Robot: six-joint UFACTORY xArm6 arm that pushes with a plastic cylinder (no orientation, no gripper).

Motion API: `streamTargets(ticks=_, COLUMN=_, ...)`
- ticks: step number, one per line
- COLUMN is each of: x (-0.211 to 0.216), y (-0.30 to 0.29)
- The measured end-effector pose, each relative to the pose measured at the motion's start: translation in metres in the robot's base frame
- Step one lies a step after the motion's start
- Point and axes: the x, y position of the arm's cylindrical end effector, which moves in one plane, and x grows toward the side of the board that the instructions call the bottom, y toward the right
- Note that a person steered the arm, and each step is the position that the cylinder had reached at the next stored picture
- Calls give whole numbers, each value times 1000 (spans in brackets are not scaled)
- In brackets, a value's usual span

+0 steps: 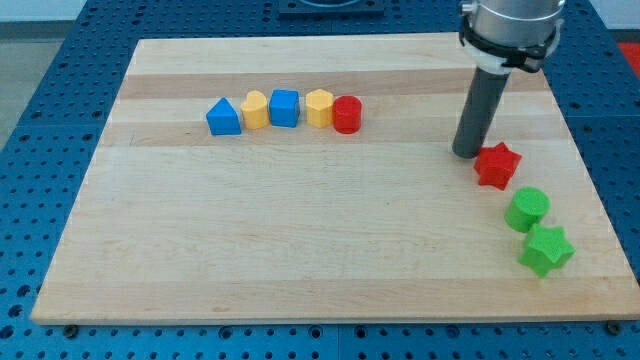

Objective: Slightly move the red star downwards

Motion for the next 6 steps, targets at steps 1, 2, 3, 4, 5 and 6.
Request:
streamTargets(ticks=1, x=0, y=22)
streamTargets(ticks=2, x=0, y=23)
streamTargets(ticks=3, x=5, y=23)
streamTargets(ticks=4, x=8, y=25)
streamTargets(ticks=5, x=8, y=30)
streamTargets(ticks=6, x=7, y=29)
